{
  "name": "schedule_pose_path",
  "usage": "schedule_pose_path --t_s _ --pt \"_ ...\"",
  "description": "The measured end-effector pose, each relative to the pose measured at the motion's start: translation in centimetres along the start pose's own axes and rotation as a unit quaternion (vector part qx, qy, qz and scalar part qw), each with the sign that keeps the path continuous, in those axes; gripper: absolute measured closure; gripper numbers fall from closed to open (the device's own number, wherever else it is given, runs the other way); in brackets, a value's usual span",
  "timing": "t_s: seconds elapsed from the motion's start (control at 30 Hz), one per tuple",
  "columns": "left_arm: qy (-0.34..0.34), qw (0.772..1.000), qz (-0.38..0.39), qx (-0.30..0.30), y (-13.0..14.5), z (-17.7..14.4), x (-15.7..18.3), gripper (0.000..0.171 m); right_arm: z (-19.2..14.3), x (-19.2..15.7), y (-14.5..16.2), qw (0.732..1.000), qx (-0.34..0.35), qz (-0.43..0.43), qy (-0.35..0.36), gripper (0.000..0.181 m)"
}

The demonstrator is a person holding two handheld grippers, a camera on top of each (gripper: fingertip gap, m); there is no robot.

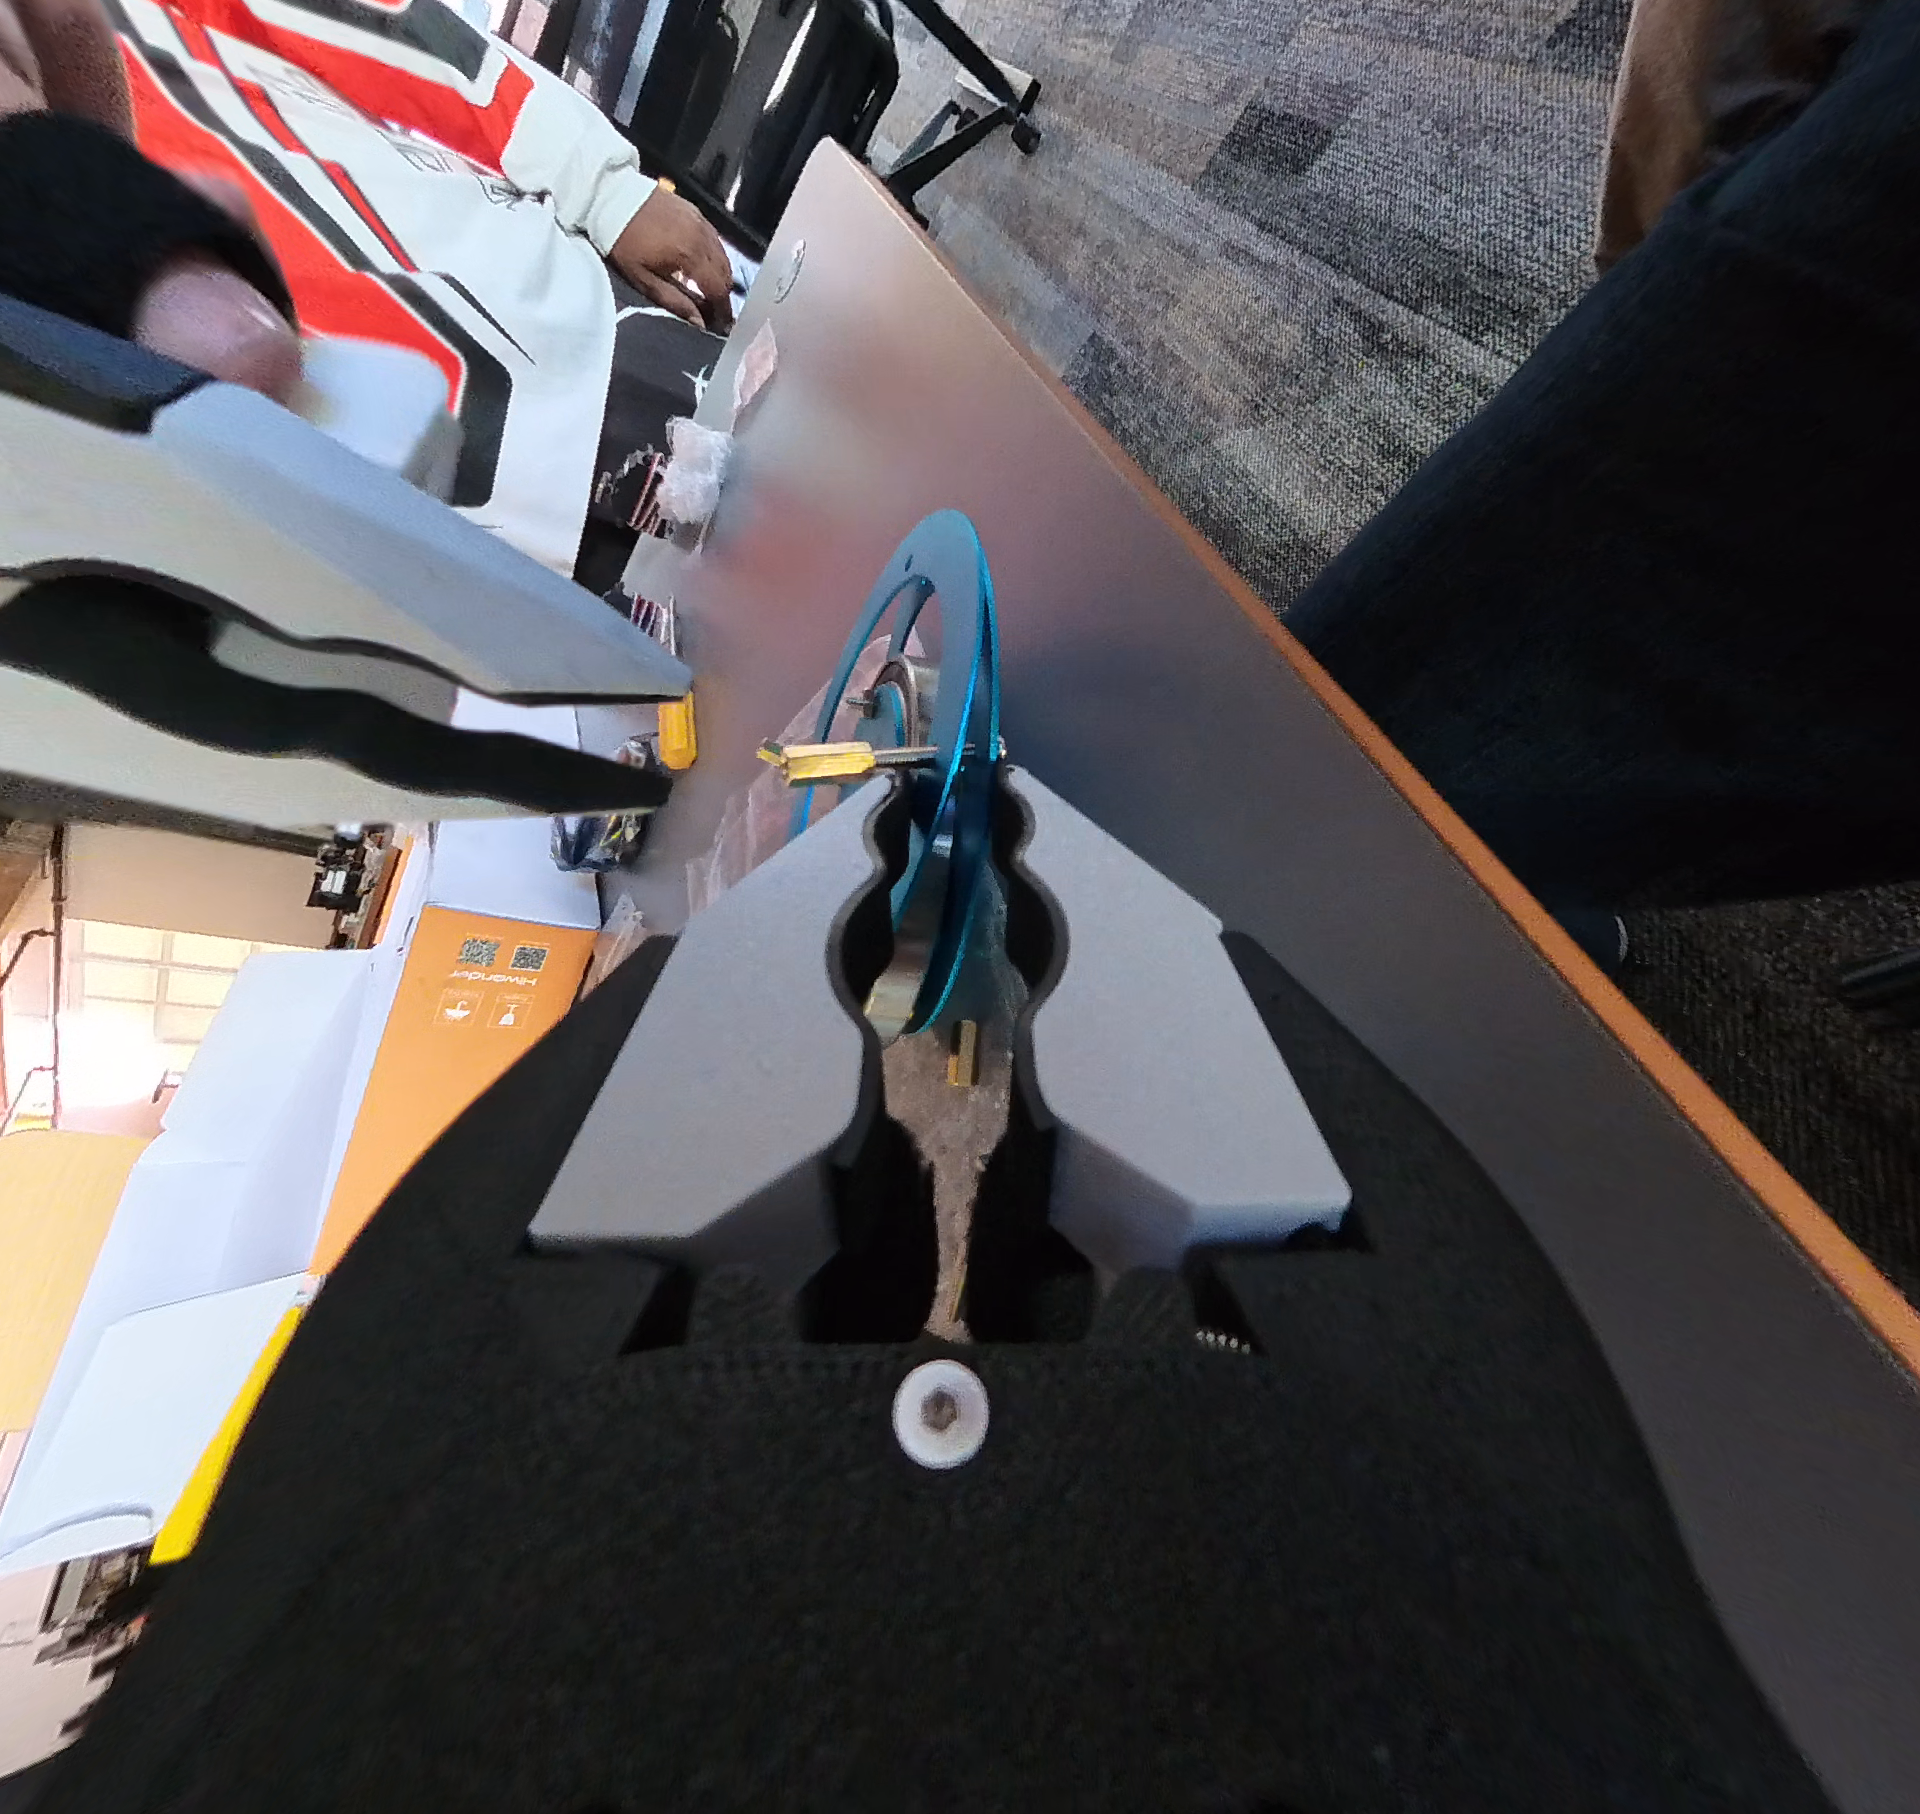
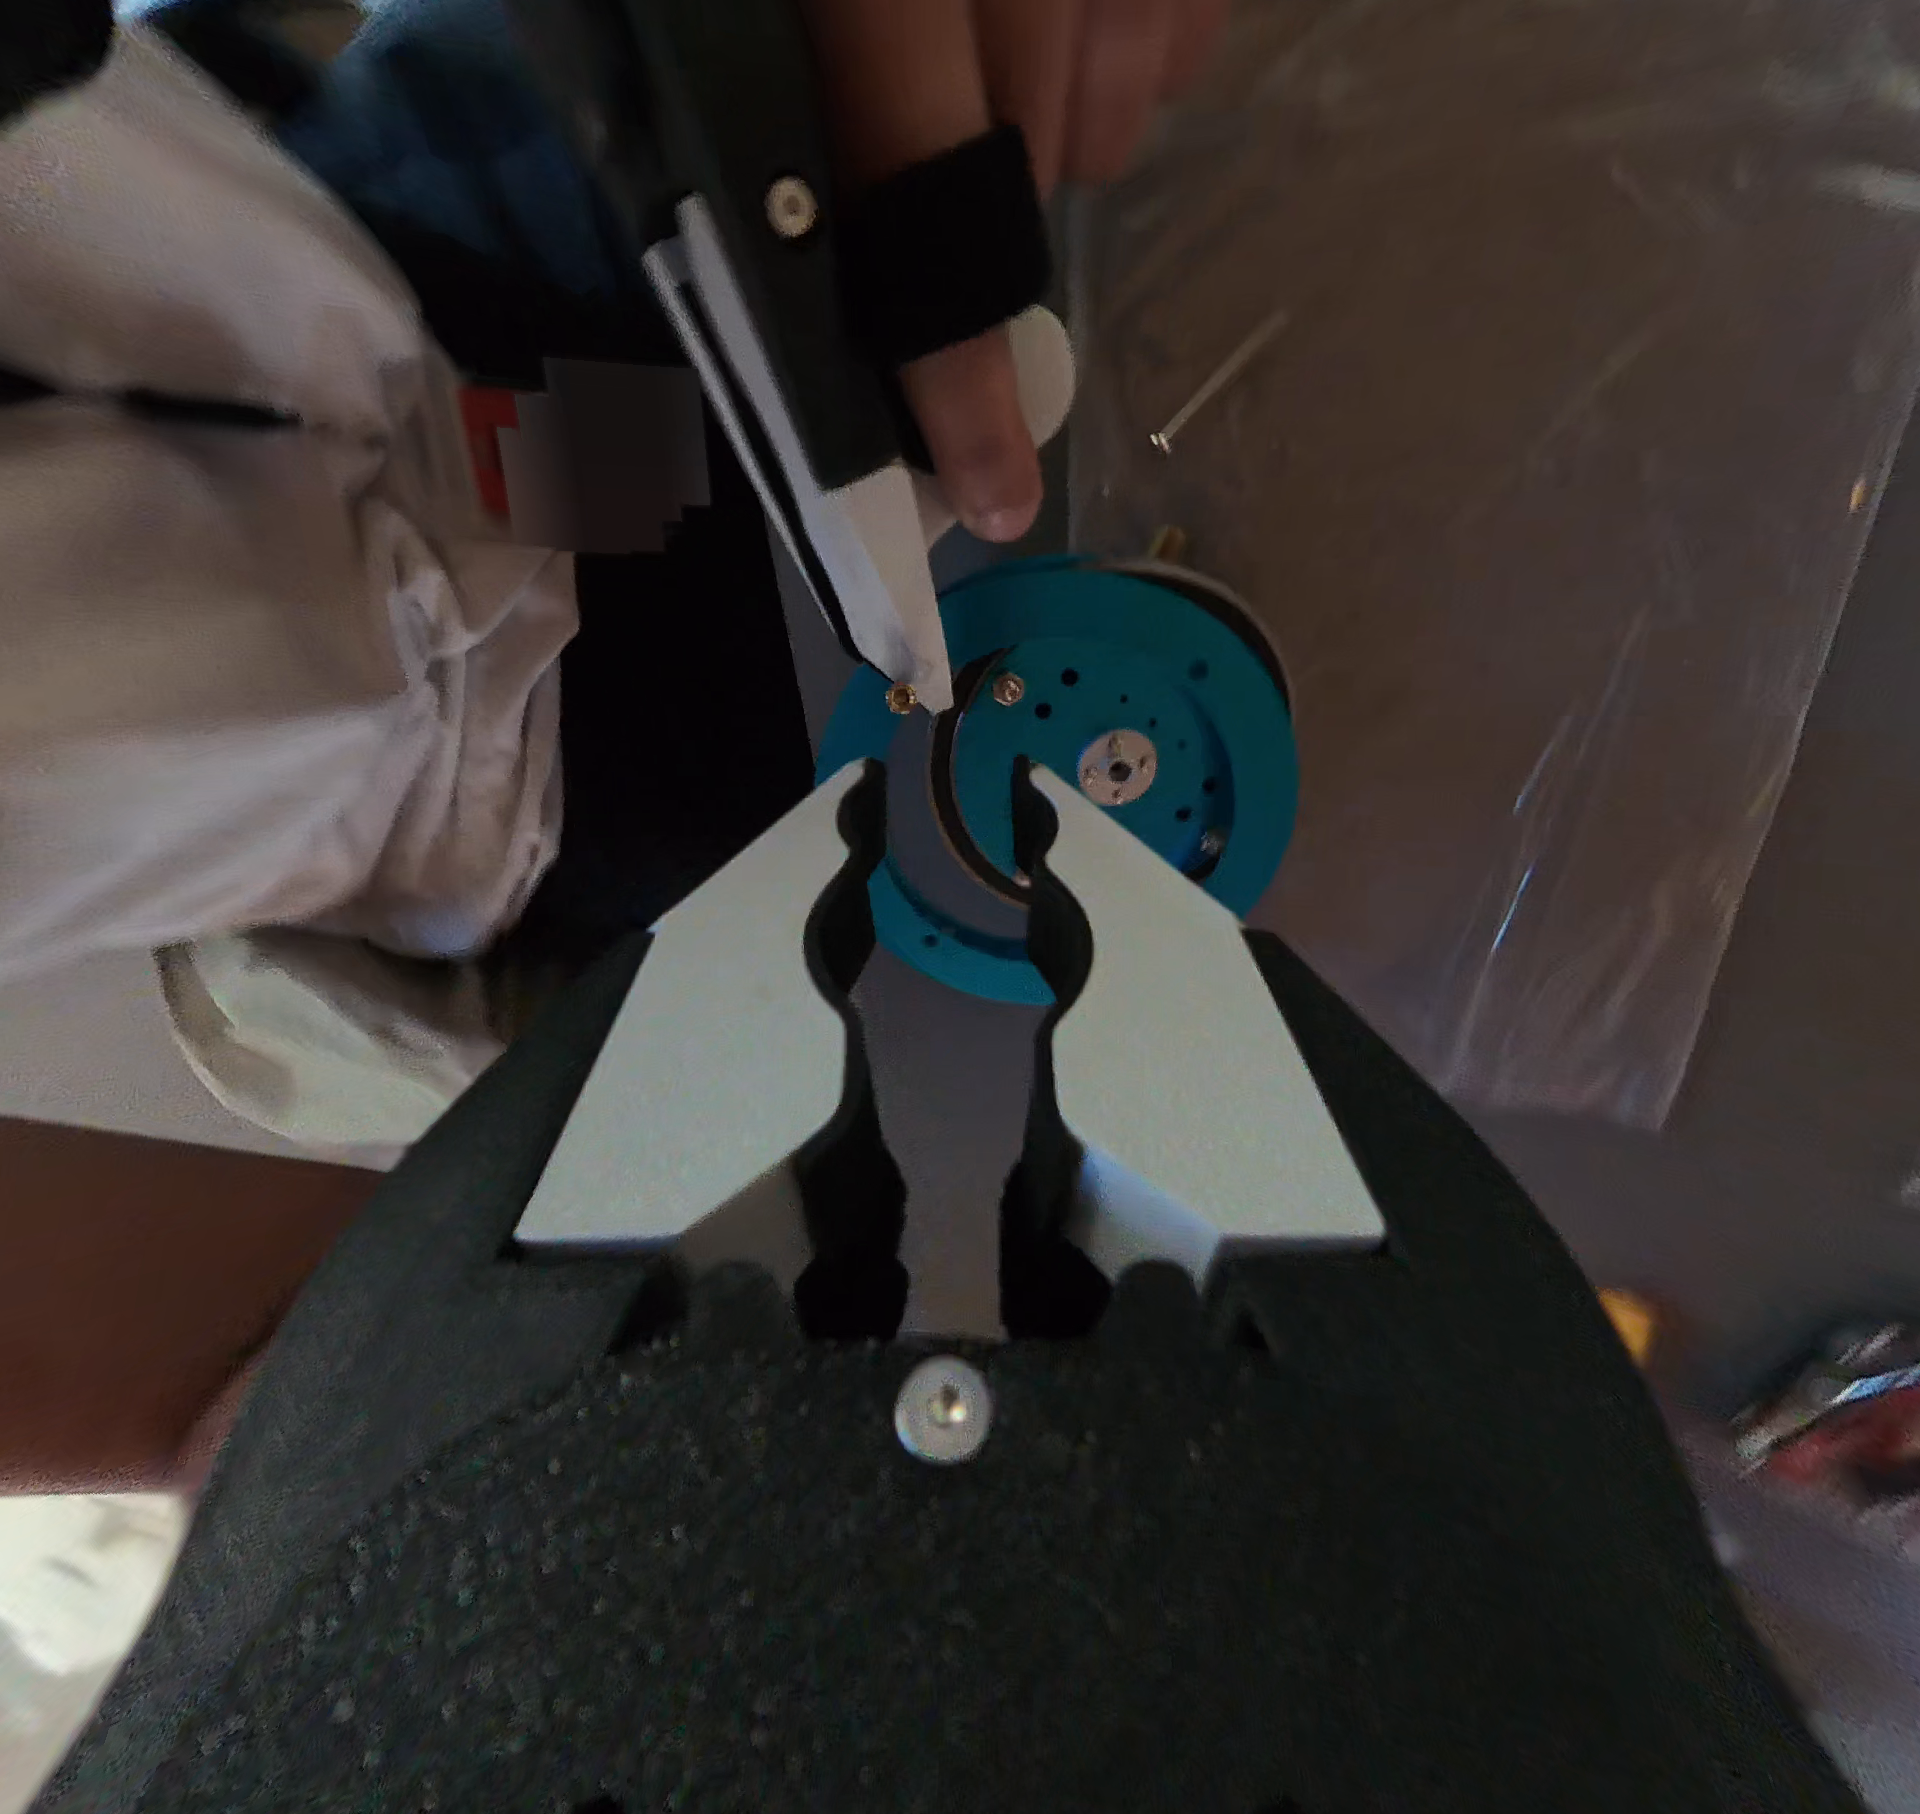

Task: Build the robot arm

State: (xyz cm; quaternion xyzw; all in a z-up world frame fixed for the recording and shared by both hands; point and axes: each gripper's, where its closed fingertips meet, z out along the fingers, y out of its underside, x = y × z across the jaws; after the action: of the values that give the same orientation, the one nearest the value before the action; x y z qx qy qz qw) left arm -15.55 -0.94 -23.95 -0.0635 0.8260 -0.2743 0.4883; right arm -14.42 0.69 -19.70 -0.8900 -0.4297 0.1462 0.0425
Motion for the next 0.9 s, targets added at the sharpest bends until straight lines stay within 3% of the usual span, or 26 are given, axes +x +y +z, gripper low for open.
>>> schedule_pose_path --t_s 0.2,0.33,0.47,0.67,0.9 --pt "0.013 1.0 -0.005 0.017 0.1 -0.3 0.2 0.157 0.1 -0.2 -0.4 0.969 0.002 -0.229 -0.096 0.169" --pt "0.017 0.999 -0.012 0.026 0.2 -0.5 0.0 0.156 -0.2 -0.8 -1.1 0.933 0.001 -0.311 -0.178 0.166" --pt "0.02 0.999 -0.02 0.033 0.3 -0.6 -0.1 0.156 0.0 -0.5 -1.9 0.891 0.025 -0.407 -0.2 0.16" --pt "0.024 0.999 -0.026 0.036 0.4 -0.7 -0.1 0.156 0.3 -0.6 -1.4 0.848 0.023 -0.454 -0.274 0.163" --pt "0.025 0.998 -0.039 0.04 0.6 -0.7 -0.3 0.156 1.4 -1.0 -1.6 0.824 0.026 -0.498 -0.269 0.169"
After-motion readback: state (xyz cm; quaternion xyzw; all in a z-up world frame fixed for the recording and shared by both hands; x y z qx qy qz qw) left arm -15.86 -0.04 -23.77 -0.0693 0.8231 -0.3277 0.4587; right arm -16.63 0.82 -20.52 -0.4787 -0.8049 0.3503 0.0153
